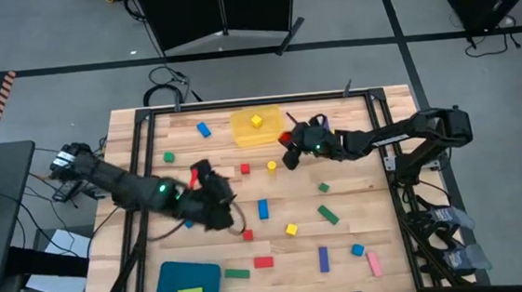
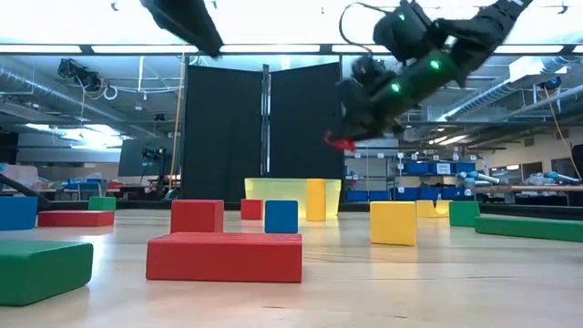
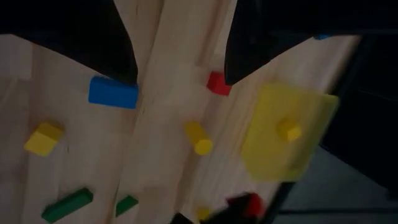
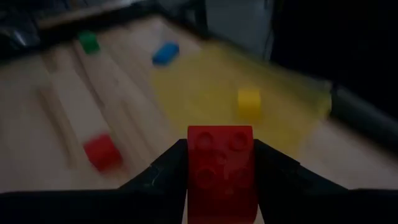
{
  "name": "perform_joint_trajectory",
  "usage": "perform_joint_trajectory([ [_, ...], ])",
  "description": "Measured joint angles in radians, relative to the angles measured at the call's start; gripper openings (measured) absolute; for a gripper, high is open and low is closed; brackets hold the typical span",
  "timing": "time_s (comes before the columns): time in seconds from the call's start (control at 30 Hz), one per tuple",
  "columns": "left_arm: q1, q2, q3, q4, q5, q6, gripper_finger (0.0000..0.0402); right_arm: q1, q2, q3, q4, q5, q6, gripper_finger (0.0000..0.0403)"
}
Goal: Sort blocks by size
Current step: Put the red game piece into the yellow bin, then put the red rectangular block into the blue bin
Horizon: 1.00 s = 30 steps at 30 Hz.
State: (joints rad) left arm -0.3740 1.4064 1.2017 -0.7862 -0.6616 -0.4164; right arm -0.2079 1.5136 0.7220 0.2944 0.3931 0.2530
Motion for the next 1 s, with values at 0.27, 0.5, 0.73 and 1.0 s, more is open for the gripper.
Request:
perform_joint_trajectory([
  [0.27,0.181,0.001,-0.113,0.255,0.167,0.126,0.0247,-0.117,0.172,0.236,0.019,-0.081,-0.122,0.0153],
  [0.5,0.199,0.001,-0.128,0.124,0.189,0.086,0.0247,-0.240,0.256,0.276,0.075,-0.229,-0.118,0.0284],
  [0.73,0.197,0.001,-0.129,-0.154,0.272,0.009,0.0261,-0.234,0.180,0.230,0.085,-0.316,-0.147,0.0385],
  [1.0,0.183,0.001,-0.303,-0.104,0.466,0.007,0.0290,-0.073,-0.035,0.133,0.131,-0.282,-0.235,0.0370],
])
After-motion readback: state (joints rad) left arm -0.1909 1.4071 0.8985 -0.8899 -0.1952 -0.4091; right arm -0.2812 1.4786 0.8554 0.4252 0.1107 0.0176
